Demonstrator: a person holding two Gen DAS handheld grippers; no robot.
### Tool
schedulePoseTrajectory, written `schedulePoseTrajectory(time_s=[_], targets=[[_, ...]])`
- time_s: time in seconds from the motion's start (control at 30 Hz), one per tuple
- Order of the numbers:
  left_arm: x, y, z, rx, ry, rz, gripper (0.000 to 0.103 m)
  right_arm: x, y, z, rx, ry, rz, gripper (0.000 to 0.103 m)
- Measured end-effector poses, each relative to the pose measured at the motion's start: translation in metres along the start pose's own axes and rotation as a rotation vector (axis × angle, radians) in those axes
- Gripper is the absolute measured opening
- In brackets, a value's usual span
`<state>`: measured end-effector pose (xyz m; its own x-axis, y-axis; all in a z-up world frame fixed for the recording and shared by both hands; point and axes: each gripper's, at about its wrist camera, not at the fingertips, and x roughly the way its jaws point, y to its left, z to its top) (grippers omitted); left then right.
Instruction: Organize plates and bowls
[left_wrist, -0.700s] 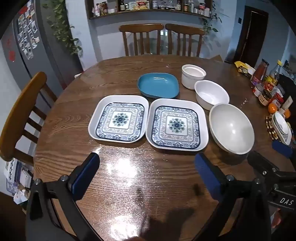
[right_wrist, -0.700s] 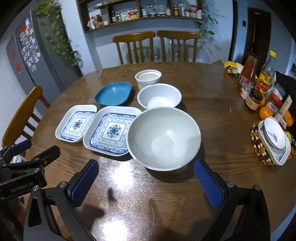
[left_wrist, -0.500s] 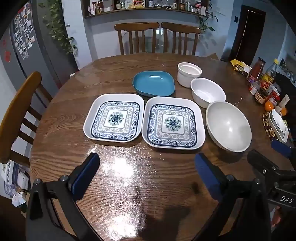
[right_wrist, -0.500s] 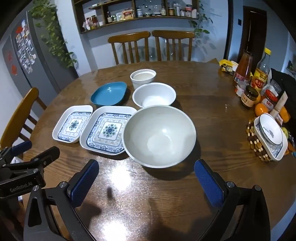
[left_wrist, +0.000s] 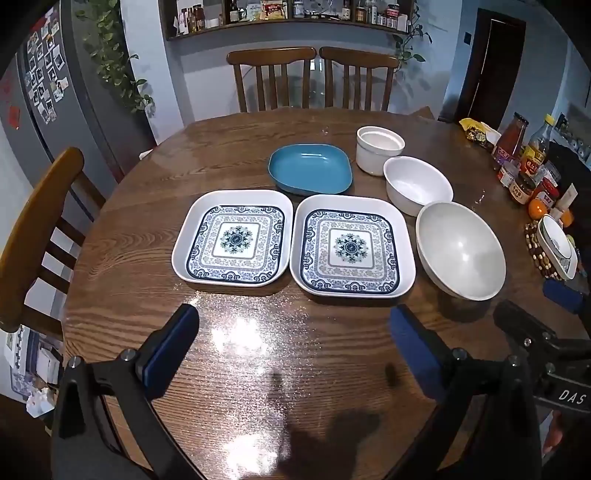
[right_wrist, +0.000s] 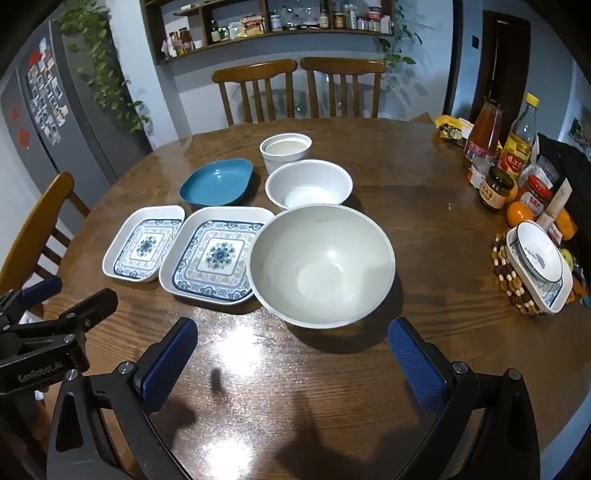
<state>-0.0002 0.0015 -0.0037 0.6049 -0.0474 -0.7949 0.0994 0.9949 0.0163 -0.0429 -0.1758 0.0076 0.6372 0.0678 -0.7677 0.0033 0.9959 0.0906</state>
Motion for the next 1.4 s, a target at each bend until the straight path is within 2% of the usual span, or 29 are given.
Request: schedulePoseTrajectory(time_s=[1.4], targets=[[-0.0057,0.0001,-0.0028,0.008,-0.028,-0.008,0.102,-0.0077,0.0015,-0.003,0.006,-0.016,0.009,0.103]])
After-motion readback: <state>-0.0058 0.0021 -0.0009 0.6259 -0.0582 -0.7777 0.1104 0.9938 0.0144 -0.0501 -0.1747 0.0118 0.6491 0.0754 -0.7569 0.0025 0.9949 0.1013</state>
